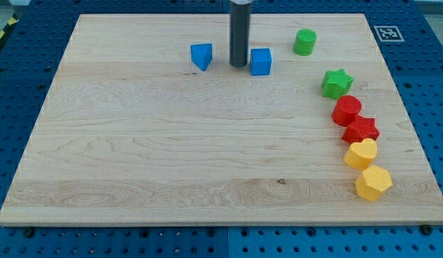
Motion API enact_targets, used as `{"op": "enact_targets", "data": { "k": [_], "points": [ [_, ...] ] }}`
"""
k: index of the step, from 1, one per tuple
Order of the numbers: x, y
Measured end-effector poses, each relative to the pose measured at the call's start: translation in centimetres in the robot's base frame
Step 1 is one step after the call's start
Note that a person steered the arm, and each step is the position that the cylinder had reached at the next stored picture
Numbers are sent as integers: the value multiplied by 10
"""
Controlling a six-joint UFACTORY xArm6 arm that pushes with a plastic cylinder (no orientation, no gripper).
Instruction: Place the blue cube above the green star
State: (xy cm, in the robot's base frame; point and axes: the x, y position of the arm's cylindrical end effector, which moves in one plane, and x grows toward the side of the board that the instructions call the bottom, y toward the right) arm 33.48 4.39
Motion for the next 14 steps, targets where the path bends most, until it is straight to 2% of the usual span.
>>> {"op": "enact_targets", "data": {
  "k": [1, 2, 3, 6, 10, 11, 12, 13, 14],
  "points": [
    [0, 41],
    [10, 54],
    [29, 54],
    [29, 89],
    [19, 106],
    [23, 93],
    [46, 60],
    [64, -8],
    [57, -91]
  ]
}}
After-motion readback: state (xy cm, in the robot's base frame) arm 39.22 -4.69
